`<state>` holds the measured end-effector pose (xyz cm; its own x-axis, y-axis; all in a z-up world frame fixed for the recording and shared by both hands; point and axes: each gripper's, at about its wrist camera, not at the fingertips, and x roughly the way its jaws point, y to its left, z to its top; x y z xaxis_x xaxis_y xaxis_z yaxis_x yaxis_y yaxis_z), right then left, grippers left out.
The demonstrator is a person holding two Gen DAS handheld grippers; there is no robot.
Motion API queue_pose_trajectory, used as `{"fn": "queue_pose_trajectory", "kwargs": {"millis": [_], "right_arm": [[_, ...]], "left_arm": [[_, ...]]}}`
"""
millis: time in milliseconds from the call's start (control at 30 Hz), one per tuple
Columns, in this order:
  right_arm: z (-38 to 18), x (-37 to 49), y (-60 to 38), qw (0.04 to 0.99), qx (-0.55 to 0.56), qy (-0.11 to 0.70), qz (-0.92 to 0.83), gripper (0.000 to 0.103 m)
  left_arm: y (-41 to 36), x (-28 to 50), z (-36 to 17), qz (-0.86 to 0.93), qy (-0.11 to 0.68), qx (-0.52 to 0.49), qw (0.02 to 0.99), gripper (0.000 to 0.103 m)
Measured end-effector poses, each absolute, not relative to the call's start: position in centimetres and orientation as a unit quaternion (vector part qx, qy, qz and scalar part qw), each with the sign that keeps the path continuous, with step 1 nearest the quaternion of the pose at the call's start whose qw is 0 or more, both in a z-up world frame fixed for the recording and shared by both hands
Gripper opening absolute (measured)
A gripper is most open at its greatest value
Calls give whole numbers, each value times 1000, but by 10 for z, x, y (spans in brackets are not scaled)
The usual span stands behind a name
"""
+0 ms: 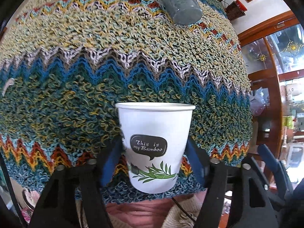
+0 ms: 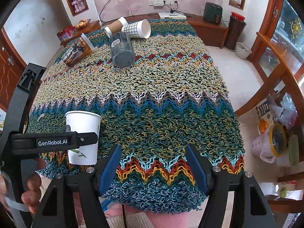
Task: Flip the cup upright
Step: 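Close the left tool on the white cup while the right tool releases it, then turn the white cup rim up in the left tool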
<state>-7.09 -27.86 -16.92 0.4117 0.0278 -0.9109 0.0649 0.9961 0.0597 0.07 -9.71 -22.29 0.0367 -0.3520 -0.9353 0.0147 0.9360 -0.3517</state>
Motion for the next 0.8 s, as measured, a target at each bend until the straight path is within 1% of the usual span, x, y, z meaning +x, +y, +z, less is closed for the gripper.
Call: {"fn": "queue_pose_trajectory", "kwargs": {"millis": [200,333,467,567,667,800], "right_arm": [[-172,-67,-276,836,44,547,-8,71],[-174,-64,-276,834,46,550,-8,71],[-175,-62,-274,833,44,551,-9,71],[-176,-60,-269,833,39,552,-7,71],[-177,-57,-261,833,30,552,-4,71],[-178,-53,-253,837,27,546,-3,71]], "left_arm": [[-91,5,-223,-142,682,-147,702,66],[-82,6,-217,-159,661,-150,718,65],[-70,3,-198,-170,604,-116,770,65],[-62,-2,-181,-158,522,-58,837,65],[-55,-6,-177,-147,463,-17,874,65],[-49,-8,-177,-145,421,-6,895,65]]}}
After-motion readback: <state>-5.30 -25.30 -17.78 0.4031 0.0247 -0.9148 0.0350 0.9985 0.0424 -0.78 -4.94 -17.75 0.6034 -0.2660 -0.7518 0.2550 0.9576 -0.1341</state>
